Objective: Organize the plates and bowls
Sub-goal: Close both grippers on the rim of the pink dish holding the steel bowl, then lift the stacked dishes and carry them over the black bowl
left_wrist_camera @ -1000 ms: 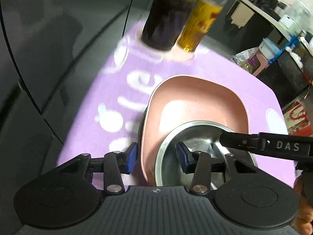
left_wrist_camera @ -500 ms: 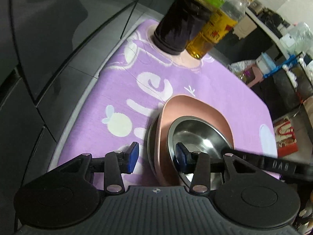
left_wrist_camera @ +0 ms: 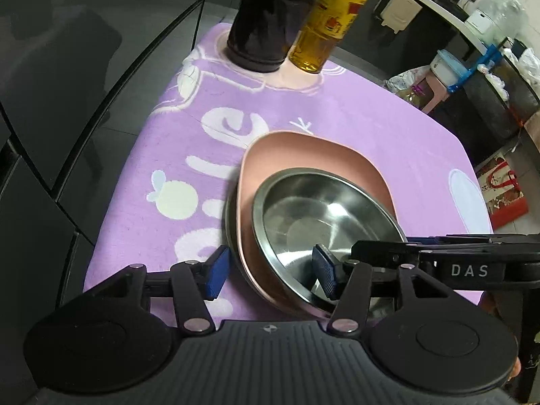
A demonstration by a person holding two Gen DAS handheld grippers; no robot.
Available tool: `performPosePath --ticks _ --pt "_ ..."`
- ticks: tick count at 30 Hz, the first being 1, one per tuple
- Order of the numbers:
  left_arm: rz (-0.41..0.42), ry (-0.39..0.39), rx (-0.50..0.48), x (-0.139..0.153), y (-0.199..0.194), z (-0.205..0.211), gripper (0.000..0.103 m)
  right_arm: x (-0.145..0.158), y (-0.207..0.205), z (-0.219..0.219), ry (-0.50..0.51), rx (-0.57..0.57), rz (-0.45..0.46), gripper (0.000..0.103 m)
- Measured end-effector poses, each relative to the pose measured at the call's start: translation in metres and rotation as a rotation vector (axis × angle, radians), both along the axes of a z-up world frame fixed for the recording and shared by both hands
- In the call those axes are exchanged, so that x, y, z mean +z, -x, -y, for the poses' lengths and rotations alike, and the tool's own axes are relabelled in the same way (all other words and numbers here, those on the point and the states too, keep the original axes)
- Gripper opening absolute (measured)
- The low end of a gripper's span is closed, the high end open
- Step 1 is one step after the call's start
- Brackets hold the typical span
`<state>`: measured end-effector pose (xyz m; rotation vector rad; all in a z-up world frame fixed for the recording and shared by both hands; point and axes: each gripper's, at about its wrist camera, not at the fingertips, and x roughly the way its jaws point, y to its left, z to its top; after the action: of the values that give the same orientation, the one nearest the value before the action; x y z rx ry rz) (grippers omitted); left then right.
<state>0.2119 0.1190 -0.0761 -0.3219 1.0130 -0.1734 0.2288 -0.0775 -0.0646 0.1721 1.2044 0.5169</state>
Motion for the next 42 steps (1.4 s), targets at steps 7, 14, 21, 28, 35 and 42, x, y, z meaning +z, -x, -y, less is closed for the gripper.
performPosePath --ticks 7,14,21,28,35,42 --pt "0.014 -0.033 0.080 -0.006 -0.016 -0.005 0.048 -0.008 -0.016 -0.004 0.021 -0.065 0.035 0.031" --pt "0.055 -0.108 0.067 -0.006 -0.021 0.004 0.048 -0.010 -0.022 -0.007 0.047 -0.082 0.075 0.031" --pt "0.042 -0.090 0.071 -0.006 -0.020 0.001 0.048 -0.011 -0.022 -0.004 0.034 -0.086 0.066 0.031" --pt "0.018 -0.027 0.068 -0.003 -0.013 -0.003 0.048 -0.008 -0.014 0.005 0.017 -0.112 0.044 0.031" --pt "0.060 -0.097 -0.003 -0.006 -0.010 0.011 0.048 -0.014 -0.011 0.012 -0.021 -0.119 0.012 0.031" --pt "0.070 -0.190 -0.006 -0.006 -0.003 0.022 0.042 -0.006 -0.005 -0.012 0.096 -0.039 0.086 0.011"
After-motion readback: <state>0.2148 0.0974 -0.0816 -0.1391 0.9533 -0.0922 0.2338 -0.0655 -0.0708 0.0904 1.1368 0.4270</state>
